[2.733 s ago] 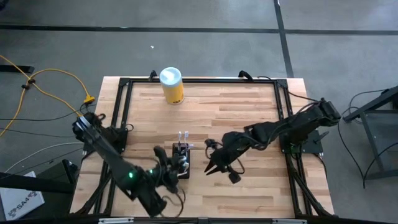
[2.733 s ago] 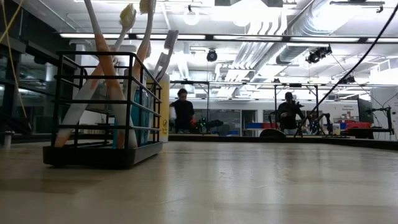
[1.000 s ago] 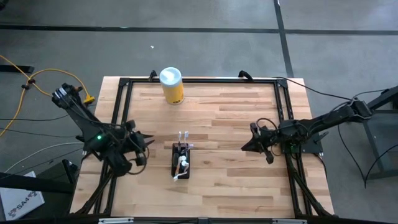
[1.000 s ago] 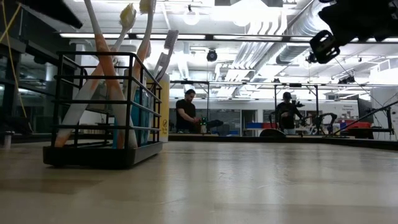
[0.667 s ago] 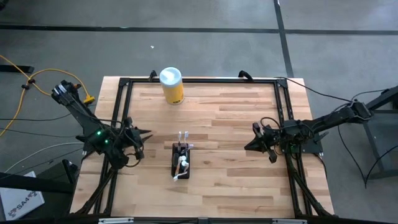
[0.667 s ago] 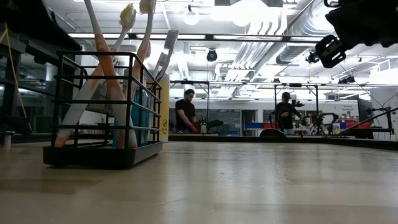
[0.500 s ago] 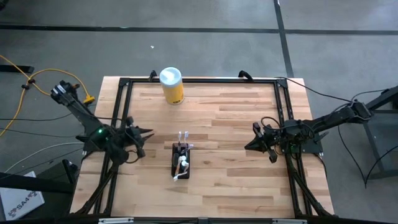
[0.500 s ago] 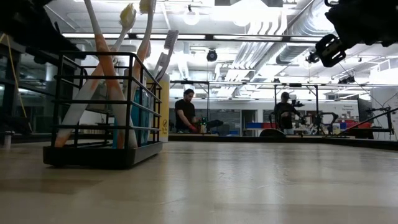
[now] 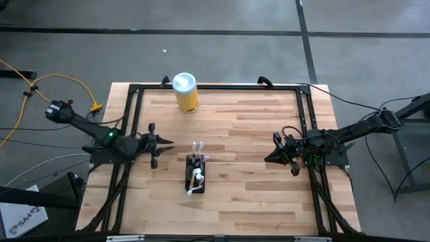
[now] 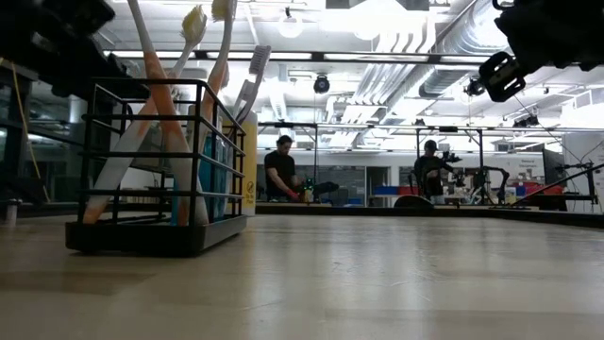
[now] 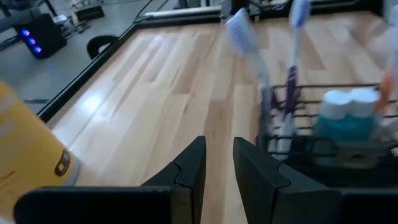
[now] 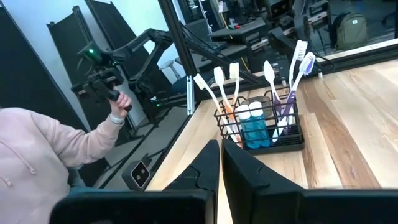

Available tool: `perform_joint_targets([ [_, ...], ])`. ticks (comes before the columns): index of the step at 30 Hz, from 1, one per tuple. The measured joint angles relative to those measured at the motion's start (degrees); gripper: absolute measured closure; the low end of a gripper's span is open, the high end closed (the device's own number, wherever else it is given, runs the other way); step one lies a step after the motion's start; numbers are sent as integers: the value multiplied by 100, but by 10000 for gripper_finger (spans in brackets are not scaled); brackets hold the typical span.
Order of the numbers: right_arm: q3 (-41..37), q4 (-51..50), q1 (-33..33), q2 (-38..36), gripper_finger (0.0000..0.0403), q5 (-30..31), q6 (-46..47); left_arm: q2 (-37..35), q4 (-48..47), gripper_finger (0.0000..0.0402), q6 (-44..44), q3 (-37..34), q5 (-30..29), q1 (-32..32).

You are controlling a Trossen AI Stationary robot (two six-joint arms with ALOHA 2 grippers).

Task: Pick & Place toothbrushing station
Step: Return to Home Position

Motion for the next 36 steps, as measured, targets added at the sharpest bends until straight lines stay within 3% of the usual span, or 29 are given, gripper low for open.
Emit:
perform_joint_targets([
  [9, 0, -42, 0, 0, 392, -2, 46, -128, 882, 325, 48, -846, 660, 639],
  [23, -26, -336, -5, -26, 392, -94, -130, -163, 977, 325, -195, -1320, 660, 991],
  [33, -813, 454, -5, -114, 392, 44, -141, -161, 872, 325, -197, -1326, 654, 990],
  [36, -846, 281, -5, -213, 392, 21, -43, -161, 785, 325, -249, -1326, 640, 990],
])
